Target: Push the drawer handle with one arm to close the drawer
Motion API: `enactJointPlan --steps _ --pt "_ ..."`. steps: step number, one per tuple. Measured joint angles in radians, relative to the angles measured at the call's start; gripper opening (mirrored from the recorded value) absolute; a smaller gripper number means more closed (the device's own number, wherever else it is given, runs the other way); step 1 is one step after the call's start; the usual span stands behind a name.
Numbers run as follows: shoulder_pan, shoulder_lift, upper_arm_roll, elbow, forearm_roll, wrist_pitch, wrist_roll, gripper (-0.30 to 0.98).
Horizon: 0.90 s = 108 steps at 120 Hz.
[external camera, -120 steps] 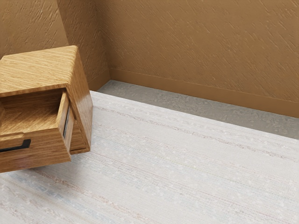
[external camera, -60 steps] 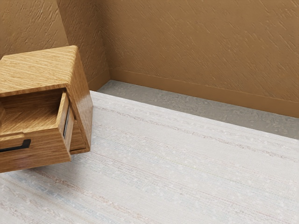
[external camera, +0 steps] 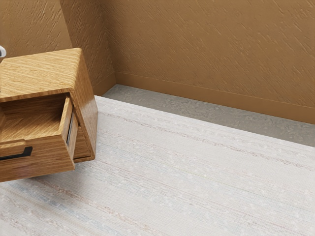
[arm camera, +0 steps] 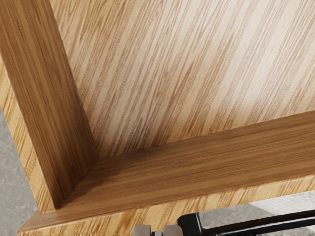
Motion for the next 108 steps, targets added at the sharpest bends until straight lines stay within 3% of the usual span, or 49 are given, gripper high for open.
enactJointPlan --steps 57,89,108 --pt "0.011 -0.122 -0.001 -0.261 -0.073 0.043 -0.066 -0.1" --pt "0.01 -0.133 -0.014 -0.309 -0.144 0.049 -0.15 -0.1" --pt "0.009 -0.128 -0.016 -0.323 -0.153 0.115 -0.2 -0.1"
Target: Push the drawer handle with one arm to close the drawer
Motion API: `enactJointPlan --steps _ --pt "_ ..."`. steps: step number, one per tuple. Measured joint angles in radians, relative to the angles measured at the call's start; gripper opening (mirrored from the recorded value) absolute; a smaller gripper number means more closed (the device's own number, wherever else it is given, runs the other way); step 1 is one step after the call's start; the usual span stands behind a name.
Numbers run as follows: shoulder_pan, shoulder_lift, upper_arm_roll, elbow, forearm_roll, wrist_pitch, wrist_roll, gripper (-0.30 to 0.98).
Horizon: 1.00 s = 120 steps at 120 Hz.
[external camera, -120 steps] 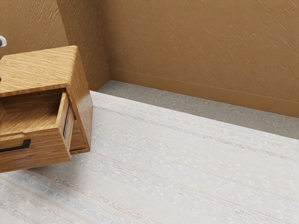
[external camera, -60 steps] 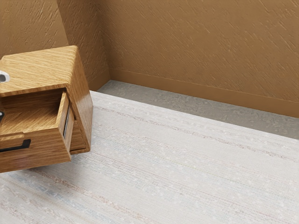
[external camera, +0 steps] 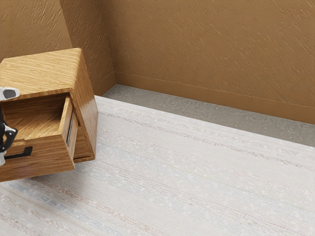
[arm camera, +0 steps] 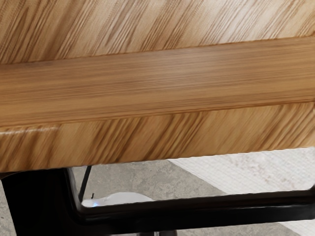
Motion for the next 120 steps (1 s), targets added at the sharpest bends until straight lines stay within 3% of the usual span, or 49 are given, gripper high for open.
enactJointPlan --steps 59,120 --pt "0.045 0.089 -0.04 0.063 0.029 0.17 -0.093 -0.1" --pt "0.063 0.246 -0.053 0.174 0.043 0.253 -0.136 -0.1"
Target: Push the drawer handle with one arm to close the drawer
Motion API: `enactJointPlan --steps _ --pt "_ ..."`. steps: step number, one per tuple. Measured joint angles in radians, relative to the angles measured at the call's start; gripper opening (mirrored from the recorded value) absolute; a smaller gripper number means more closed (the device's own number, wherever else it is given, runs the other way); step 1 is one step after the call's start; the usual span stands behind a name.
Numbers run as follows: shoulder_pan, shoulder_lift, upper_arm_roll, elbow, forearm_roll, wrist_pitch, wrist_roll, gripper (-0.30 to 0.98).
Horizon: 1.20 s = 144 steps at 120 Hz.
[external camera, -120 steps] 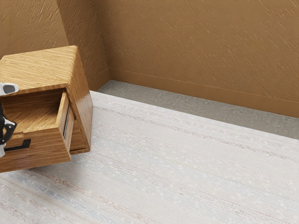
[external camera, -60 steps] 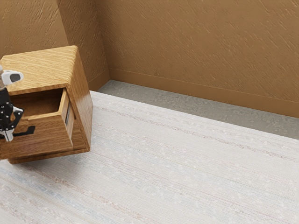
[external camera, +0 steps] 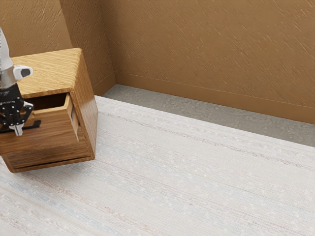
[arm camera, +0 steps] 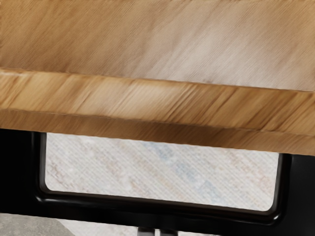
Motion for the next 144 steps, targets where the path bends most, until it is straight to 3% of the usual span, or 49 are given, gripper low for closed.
enactJointPlan --steps 90,144 --pt "0.005 0.192 0.008 0.175 0.02 0.049 -0.023 -0.1" --pt "0.006 0.236 0.009 0.229 0.023 0.061 -0.026 -0.1"
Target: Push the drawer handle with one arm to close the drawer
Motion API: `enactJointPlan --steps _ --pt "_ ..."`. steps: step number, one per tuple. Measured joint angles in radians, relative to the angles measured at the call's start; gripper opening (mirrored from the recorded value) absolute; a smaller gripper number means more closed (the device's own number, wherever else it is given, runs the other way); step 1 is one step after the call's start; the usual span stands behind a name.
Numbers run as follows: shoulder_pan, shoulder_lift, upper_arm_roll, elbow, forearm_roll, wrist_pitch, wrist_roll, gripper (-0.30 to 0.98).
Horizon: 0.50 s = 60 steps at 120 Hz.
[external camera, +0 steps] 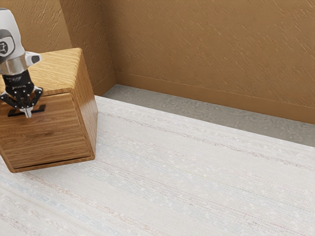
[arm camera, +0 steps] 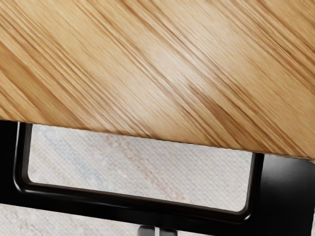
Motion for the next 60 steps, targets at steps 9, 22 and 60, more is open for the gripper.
enactJointPlan --steps 9,22,60 --pt "0.0 0.009 0.0 0.011 0.0 0.001 0.0 -0.1" --pt "0.0 0.007 0.001 0.002 0.0 -0.003 -0.001 -0.1" --pt "-0.016 -0.235 -0.071 -0.076 -0.008 -0.119 -0.006 -0.1"
